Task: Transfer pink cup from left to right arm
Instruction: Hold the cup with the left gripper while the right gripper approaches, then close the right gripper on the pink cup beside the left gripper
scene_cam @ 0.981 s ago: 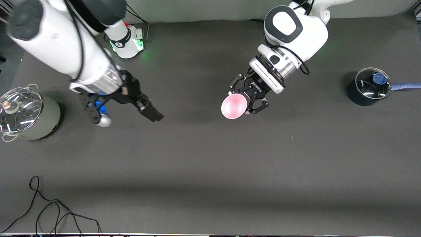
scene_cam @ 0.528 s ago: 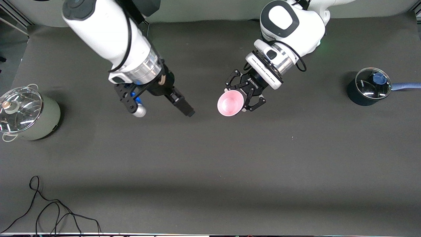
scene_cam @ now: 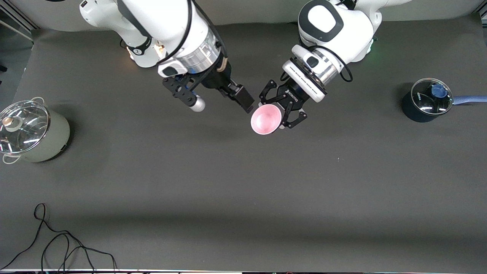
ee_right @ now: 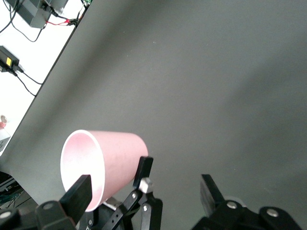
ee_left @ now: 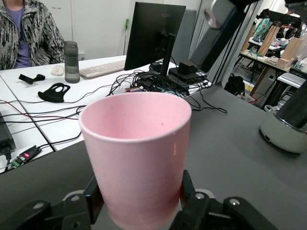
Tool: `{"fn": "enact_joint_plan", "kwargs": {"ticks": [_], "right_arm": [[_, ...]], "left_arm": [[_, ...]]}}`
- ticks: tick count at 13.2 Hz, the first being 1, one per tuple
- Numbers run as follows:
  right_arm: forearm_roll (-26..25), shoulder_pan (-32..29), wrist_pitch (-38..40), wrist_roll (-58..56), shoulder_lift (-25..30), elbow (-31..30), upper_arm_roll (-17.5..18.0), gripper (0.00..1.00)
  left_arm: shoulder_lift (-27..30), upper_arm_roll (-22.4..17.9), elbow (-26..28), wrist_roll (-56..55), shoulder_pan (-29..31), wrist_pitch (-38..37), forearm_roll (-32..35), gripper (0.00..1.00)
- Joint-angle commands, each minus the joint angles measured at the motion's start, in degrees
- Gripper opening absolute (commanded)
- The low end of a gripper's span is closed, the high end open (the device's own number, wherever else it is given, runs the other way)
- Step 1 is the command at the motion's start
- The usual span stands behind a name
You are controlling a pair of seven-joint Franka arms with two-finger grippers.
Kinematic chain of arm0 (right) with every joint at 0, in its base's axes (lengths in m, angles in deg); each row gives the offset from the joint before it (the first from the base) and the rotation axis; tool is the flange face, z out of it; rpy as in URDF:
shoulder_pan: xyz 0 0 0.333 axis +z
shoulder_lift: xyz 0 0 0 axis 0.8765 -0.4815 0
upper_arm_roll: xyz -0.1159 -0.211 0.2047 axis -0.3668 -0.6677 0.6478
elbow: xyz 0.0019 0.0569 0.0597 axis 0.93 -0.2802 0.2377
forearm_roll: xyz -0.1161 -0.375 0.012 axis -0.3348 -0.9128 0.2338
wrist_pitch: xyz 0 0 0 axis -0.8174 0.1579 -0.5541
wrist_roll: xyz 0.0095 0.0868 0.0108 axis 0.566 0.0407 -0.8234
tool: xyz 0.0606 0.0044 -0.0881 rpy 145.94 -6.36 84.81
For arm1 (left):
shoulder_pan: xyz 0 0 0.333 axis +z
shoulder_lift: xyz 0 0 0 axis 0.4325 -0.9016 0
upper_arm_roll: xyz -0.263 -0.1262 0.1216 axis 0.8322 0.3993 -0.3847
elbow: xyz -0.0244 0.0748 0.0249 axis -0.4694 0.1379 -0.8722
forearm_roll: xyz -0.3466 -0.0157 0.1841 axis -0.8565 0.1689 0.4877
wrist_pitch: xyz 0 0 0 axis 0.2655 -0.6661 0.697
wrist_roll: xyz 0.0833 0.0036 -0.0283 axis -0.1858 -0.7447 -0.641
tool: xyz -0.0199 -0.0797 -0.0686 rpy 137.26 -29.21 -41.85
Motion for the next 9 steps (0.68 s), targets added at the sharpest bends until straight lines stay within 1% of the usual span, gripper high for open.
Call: {"fn": "enact_joint_plan", "kwargs": {"ticks": [1, 3, 5, 6, 7, 8, 9], "right_arm": [[-2.75, 1.3, -1.2, -1.4, -2.15, 1.56, -0.58, 1.0], [-3.63, 2.7, -3.03, -2.2, -4.08, 1.56, -0.67, 1.0], [-5.82, 3.06, -4.97, -2.2, -5.49, 1.56, -0.58, 1.0], [-5.83, 3.06, -5.59, -2.2, -5.93, 1.56, -0.58, 1.0], [-5.92, 3.06, -5.77, -2.38, -6.02, 1.56, -0.58, 0.85], [-5.92, 3.06, -5.77, -2.46, -6.02, 1.56, -0.58, 0.21], [-5.84, 3.06, -5.77, -2.47, -6.02, 1.56, -0.58, 0.0]], "left_arm": [[-0.62, -0.68, -1.39, -0.16, -1.64, 1.6, -1.22, 0.44], [-0.62, -0.68, -1.39, -0.33, -1.81, 1.86, -1.22, 0.44], [-0.62, -0.68, -1.39, -0.51, -2.16, 3.18, -1.22, 0.44], [-0.7, -0.68, -1.39, -0.6, -2.34, 3.27, -1.22, 0.44], [-0.79, -0.68, -1.39, -0.6, -2.34, 3.27, -1.22, 0.44], [-0.79, -0.68, -1.56, -0.6, -2.34, 3.27, -1.22, 0.44], [-0.79, -0.68, -1.56, -0.6, -2.34, 3.27, -1.22, 0.44]]}}
